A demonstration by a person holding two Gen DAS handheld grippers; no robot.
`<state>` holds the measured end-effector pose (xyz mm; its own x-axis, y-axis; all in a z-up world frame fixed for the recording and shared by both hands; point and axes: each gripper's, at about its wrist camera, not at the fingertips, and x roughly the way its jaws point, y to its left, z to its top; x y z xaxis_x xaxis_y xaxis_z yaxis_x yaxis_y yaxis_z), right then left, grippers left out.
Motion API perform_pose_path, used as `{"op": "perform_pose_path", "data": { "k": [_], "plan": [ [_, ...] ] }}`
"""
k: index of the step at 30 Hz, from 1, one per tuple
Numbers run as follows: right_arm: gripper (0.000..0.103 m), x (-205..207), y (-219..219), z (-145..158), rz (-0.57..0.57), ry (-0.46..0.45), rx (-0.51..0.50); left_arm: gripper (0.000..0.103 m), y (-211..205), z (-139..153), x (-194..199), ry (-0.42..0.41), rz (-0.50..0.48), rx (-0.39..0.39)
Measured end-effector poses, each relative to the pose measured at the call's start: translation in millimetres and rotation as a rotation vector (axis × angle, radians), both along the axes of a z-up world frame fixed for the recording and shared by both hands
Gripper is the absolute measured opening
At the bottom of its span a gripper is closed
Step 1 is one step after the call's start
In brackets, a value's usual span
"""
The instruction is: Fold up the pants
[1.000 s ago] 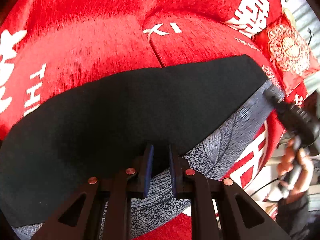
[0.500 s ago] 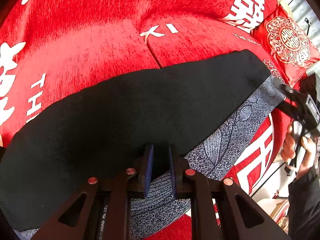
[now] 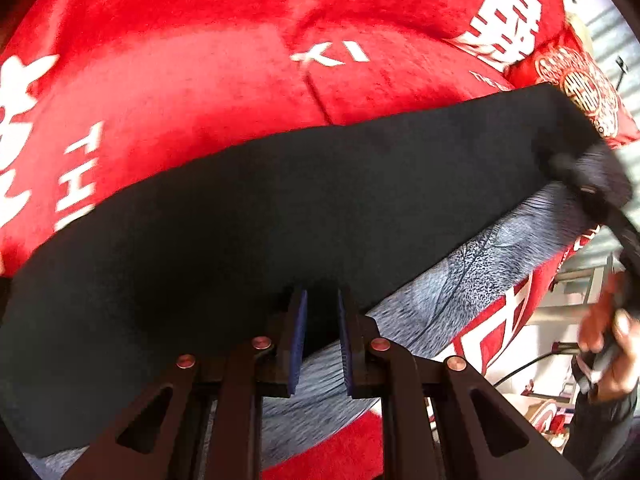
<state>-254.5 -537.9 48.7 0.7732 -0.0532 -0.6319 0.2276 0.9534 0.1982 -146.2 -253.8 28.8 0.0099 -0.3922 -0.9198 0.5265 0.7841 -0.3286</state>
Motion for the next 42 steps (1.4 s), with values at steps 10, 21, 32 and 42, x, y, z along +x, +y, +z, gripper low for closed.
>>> {"op": "perform_pose_path", "data": {
  "k": [10, 21, 32, 42],
  "plan": [
    [0.014, 2, 197, 45, 0.2, -0.085, -0.404, 0.017, 134, 32, 24, -0.069, 0.184, -0.028],
    [0.014, 51, 394, -72, 0.35, 0.093, -0.78, 0.017, 274, 59, 51, -0.11, 0.383, -0.069],
    [0.024, 67, 418, -87, 0.307, 0.104, -0.776, 0.017, 247, 71, 46, -0.112, 0.296, -0.154],
    [0.088, -23, 411, -43, 0.432, -0.122, -0.651, 0.017, 222, 82, 47, -0.123, 0.252, -0.193]
  ]
}}
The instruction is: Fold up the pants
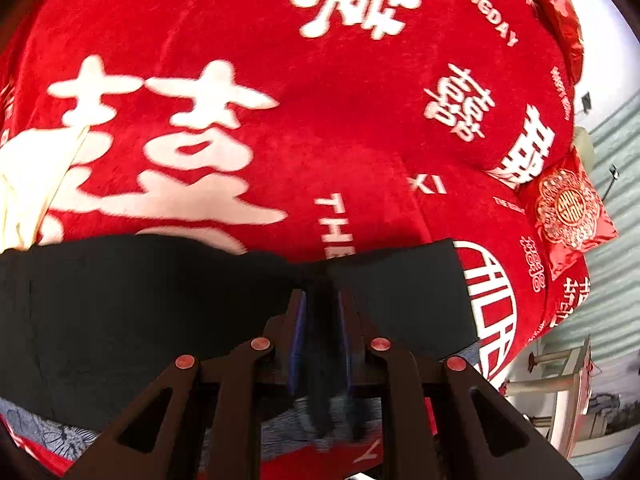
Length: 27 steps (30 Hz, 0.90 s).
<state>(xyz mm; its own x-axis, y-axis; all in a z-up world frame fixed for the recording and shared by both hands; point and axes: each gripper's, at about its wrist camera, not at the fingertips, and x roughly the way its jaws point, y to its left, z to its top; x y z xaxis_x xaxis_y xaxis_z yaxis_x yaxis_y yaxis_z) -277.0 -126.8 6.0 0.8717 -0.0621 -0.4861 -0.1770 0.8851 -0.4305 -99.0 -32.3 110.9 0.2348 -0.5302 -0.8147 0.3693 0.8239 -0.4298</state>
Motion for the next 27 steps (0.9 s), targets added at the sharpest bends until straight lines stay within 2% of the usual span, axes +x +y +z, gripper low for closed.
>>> {"op": "perform_pose_path", "data": {
  "k": [2, 5, 7, 9, 11, 13, 14, 16, 17, 18, 20, 22, 24, 25, 27],
  "plan": [
    [0.088, -12, -16, 16, -0.009, -0.018, 0.092, 0.017, -15, 3, -4, 0.006, -0.03, -0.017],
    [0.088, -16, -67, 37, -0.13, -0.045, 0.261, 0.017, -48, -1, -19, 0.019, -0.106, -0.012],
    [0.088, -8, -112, 43, -0.231, -0.031, 0.369, 0.017, -76, -7, -36, 0.006, -0.177, 0.015],
    [0.088, 3, -147, 44, -0.286, -0.004, 0.443, 0.017, -94, -15, -48, 0.003, -0.218, 0.027],
    [0.087, 17, -172, 45, -0.277, 0.031, 0.531, 0.017, -100, -29, -49, 0.018, -0.221, 0.045],
    [0.083, 40, -190, 45, -0.25, 0.083, 0.636, 0.017, -89, -53, -39, 0.043, -0.156, 0.118],
    [0.082, 52, -195, 44, -0.243, 0.101, 0.669, 0.017, -79, -60, -33, 0.08, -0.141, 0.075],
    [0.082, 86, -202, 38, -0.274, 0.141, 0.671, 0.017, -57, -68, -22, 0.154, -0.107, -0.038],
    [0.082, 102, -208, 31, -0.294, 0.18, 0.658, 0.017, -54, -68, -21, 0.164, -0.103, -0.053],
    [0.082, 120, -210, 19, -0.327, 0.247, 0.636, 0.016, -52, -68, -21, 0.167, -0.106, -0.058],
    [0.082, 158, -204, -17, -0.368, 0.439, 0.54, 0.016, -58, -69, -24, 0.142, -0.119, -0.001],
    [0.087, 163, -197, -19, -0.362, 0.459, 0.454, 0.016, -61, -66, -26, 0.124, -0.122, 0.029],
    [0.087, 155, -198, -3, -0.373, 0.478, 0.471, 0.017, -60, -52, -32, 0.088, -0.1, 0.04],
    [0.087, 146, -198, 6, -0.366, 0.45, 0.483, 0.017, -59, -40, -37, 0.025, -0.086, 0.061],
    [0.087, 122, -194, 17, -0.333, 0.414, 0.487, 0.017, -55, -35, -38, -0.028, -0.086, 0.083]
  ]
}}
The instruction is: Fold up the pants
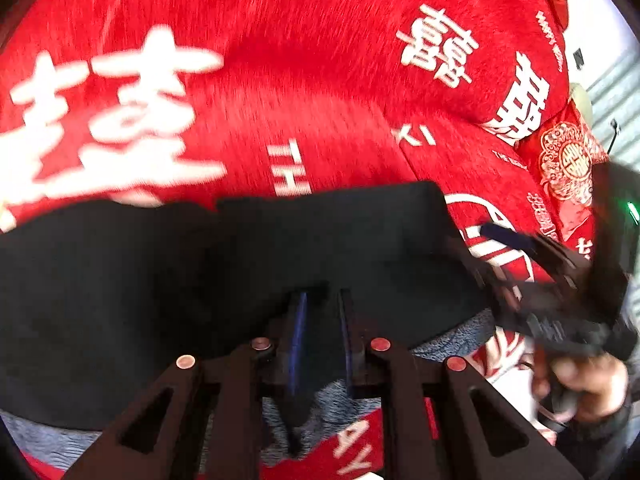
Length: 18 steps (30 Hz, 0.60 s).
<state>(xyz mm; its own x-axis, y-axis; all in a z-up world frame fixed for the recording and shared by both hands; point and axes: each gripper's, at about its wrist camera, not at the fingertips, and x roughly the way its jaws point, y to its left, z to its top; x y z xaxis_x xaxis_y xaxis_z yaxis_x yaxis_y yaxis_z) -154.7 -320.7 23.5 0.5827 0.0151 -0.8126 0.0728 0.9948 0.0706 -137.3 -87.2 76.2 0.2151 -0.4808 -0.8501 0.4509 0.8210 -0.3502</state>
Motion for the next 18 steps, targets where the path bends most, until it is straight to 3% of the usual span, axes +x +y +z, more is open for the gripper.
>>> {"op": "perform_pose_path", "data": {
  "k": [3, 5, 7, 9, 12, 14, 16, 18],
  "plan": [
    [0.088, -32, 17, -19, 0.055, 0.069, -0.012, 0.017, 0, -27, 4, 0.077, -0.01, 0.044],
    [0.093, -37, 29, -41, 0.069, 0.113, -0.11, 0.017, 4, -33, 6, 0.079, -0.005, 0.02],
    [0.096, -47, 41, -50, 0.06, 0.053, -0.2, 0.017, 8, -32, 10, 0.108, 0.003, -0.003],
    [0.096, -50, 37, -45, 0.018, 0.083, -0.146, 0.017, 17, -30, 13, 0.148, 0.018, -0.041],
    [0.096, -61, 33, -42, -0.024, 0.054, -0.117, 0.017, 23, -32, 11, 0.148, 0.016, -0.048],
    [0.097, -60, 43, -58, 0.011, 0.105, -0.182, 0.017, 21, -32, 9, 0.133, 0.002, -0.044],
    [0.097, -59, 53, -48, 0.011, 0.11, -0.232, 0.017, 26, -24, 3, 0.115, 0.004, -0.043],
    [0.097, -58, 59, -25, 0.019, 0.039, -0.135, 0.017, 34, -11, -3, 0.066, 0.009, -0.023]
  ]
}}
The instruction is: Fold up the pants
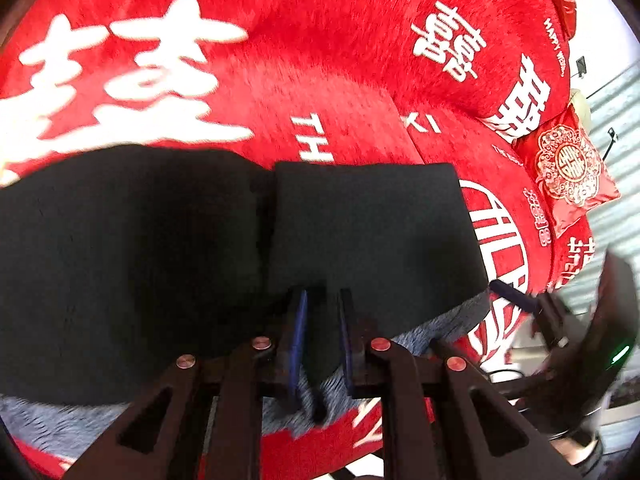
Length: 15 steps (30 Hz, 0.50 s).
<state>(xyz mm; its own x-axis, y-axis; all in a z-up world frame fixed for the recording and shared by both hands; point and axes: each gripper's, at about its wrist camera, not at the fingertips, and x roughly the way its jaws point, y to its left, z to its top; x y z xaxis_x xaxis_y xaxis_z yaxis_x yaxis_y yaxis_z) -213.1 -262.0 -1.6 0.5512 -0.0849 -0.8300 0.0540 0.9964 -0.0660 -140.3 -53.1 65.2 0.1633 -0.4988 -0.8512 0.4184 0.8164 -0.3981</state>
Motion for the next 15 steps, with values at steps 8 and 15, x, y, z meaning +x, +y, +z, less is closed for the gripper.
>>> {"op": "perform_pose_path", "data": {
  "k": [8, 15],
  "plan": [
    [0.098, 64, 68, -11, 0.097, 0.033, -0.076, 0.017, 117, 15, -8, -0.093, 0.191, 0.112],
    [0.101, 65, 65, 3, 0.02, -0.009, 0.014, 0.017, 252, -25, -26, 0.052, 0.497, 0.01]
  ]
}}
